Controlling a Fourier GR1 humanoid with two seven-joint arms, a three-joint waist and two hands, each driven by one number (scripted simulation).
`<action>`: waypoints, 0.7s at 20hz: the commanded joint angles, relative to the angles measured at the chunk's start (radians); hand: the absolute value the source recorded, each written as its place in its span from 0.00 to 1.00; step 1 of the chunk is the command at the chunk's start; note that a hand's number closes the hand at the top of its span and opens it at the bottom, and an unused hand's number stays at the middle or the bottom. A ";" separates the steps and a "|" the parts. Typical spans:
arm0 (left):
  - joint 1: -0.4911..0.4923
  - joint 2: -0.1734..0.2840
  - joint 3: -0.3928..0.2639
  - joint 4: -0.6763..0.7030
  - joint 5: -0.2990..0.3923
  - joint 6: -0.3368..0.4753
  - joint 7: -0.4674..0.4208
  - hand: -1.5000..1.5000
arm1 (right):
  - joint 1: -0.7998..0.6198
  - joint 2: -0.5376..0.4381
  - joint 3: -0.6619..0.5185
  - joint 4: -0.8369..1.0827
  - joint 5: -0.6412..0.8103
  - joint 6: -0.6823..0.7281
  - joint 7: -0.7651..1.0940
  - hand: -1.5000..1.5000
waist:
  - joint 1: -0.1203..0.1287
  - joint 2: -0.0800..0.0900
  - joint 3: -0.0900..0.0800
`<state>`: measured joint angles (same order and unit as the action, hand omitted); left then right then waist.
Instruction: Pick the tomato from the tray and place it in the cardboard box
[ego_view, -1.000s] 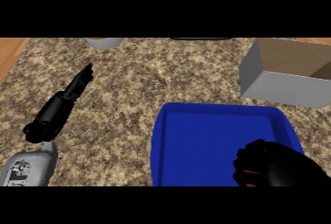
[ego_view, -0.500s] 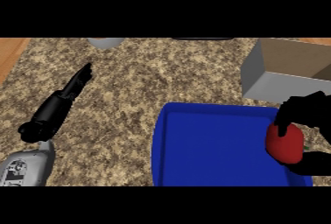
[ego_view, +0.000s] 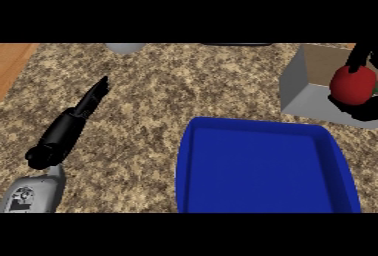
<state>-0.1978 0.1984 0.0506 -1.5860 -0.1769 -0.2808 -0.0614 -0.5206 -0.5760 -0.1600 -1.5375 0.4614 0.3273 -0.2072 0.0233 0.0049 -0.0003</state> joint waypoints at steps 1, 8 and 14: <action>-0.011 -0.010 0.001 0.024 -0.009 0.012 -0.021 0.50 | -0.114 -0.093 0.007 0.236 0.084 0.012 -0.088 1.00 | 0.002 0.004 0.000; -0.032 0.023 0.016 0.014 0.016 -0.030 -0.009 0.50 | -0.204 -0.208 0.120 0.569 0.210 0.128 -0.224 1.00 | 0.029 0.010 0.001; -0.076 -0.003 0.002 0.024 0.005 -0.011 0.034 0.50 | -0.279 -0.232 0.235 0.824 0.369 0.072 -0.401 1.00 | 0.034 0.016 0.002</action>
<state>-0.2498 0.1960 0.0527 -1.5541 -0.1747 -0.2897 -0.0588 -0.7669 -0.7622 0.0174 -0.8597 0.7456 0.4066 -0.5084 0.0502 0.0168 0.0009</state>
